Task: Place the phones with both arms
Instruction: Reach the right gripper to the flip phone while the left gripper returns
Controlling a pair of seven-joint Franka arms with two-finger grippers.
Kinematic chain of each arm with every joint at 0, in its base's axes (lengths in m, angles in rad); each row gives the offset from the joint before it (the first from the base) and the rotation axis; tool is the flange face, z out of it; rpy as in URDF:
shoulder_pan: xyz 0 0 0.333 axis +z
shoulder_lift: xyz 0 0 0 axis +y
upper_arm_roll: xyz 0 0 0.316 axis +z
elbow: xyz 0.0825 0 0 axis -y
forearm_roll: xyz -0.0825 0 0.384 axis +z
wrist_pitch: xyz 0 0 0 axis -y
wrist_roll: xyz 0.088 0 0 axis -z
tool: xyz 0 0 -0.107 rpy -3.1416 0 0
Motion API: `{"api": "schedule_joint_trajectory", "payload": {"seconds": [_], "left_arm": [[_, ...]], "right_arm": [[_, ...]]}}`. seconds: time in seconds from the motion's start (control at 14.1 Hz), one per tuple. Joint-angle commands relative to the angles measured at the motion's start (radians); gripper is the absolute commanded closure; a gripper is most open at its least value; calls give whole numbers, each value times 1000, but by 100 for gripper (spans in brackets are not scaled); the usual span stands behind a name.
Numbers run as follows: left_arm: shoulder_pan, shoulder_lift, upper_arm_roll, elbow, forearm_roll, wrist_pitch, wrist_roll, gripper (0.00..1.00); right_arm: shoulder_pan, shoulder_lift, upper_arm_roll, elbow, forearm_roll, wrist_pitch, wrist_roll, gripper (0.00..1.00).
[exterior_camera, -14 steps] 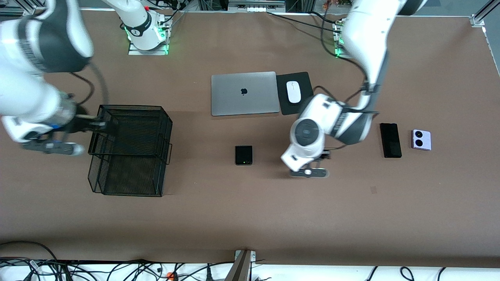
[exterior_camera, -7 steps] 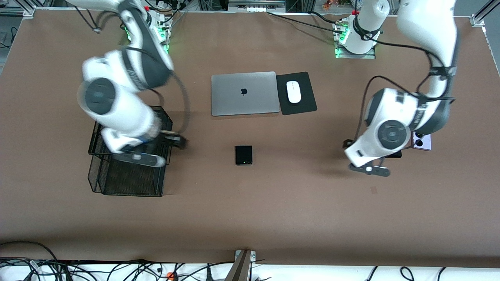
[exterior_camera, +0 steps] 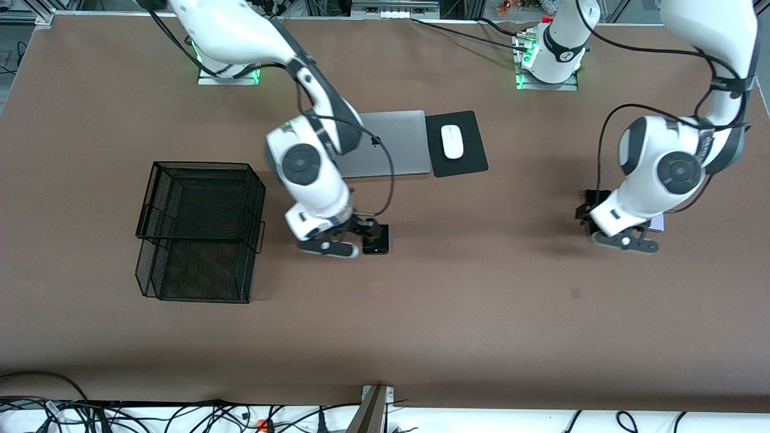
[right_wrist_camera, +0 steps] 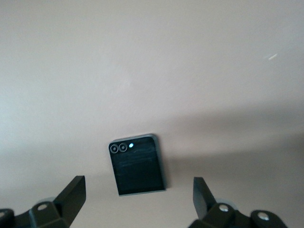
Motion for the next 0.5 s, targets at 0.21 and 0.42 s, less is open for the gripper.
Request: {"api": "schedule_joint_trajectory", "payload": {"seconds": [0.21,0.42], "left_arm": [[118,-46,-19,-149,-9,144,-18,0],[123,-9,-21,-188,-12,232,-39,0]], "right_arm": [[59,88,-14,40,-66,39,14,0],[79,122,-16,38,-81,87,12,0]]}}
